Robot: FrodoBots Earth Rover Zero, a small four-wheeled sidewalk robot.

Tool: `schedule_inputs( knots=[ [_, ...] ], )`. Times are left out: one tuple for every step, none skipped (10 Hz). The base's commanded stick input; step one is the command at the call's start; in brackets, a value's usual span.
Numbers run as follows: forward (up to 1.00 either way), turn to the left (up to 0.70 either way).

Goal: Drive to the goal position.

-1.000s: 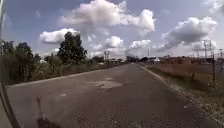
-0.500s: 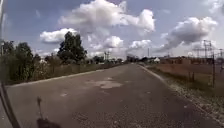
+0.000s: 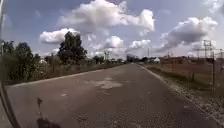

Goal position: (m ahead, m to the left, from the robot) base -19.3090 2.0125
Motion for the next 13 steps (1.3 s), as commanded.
schedule_inputs(
  knots=[
    [0.04,0.0],
    [0.04,0.0],
    [0.04,0.0],
    [0.04,0.0],
    [0.04,0.0],
    [0.04,0.0],
    [0.04,0.0],
    [0.04,0.0],
    [0.04,0.0],
    [0.04,0.0],
    [0.04,0.0],
    [0.04,0.0],
    [0.04,0.0]
  ],
)
